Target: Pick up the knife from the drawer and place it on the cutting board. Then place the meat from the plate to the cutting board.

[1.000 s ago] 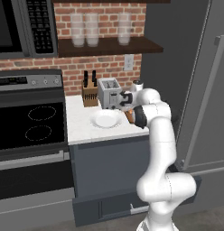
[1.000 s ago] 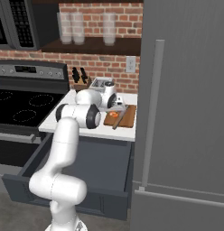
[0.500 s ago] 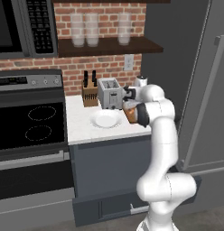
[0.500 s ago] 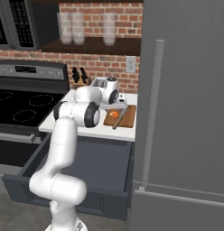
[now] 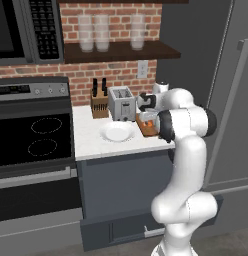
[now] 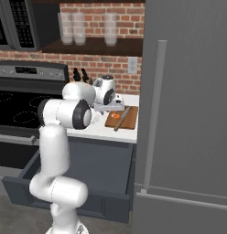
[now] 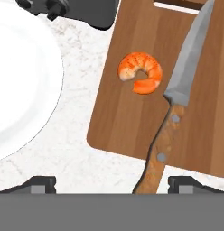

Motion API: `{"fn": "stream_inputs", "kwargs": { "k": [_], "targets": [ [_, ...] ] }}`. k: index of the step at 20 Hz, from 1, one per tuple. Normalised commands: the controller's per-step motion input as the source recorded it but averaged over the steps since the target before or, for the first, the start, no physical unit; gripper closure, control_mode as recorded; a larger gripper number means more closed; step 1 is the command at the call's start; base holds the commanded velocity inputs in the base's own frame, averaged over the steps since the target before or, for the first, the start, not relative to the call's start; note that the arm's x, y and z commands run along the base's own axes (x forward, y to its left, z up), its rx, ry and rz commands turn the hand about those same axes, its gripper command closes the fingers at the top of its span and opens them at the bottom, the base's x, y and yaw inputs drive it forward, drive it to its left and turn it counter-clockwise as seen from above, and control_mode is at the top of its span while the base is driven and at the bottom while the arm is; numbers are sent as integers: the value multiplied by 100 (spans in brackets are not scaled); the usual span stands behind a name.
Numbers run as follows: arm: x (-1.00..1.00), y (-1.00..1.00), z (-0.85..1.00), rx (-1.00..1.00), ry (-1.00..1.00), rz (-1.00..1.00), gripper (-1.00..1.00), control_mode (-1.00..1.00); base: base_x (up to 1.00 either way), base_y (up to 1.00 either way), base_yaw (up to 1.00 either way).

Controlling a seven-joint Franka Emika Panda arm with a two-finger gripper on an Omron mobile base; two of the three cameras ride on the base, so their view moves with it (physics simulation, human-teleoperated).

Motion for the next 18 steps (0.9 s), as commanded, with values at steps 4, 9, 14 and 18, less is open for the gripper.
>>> {"fn": "stream_inputs", "kwargs": {
  "k": [4, 9, 14, 18],
  "targets": [
    [-100, 25, 0, 0, -2, 0, -100, -100, 0, 0, 0],
    [-100, 16, 44, 1, -8, 0, -100, -100, 0, 0, 0],
    [-96, 20, 99, 0, -11, 0, -100, -100, 0, 0, 0],
    [-82, 38, 100, 0, -9, 0, -100, -100, 0, 0, 0]
  ]
}}
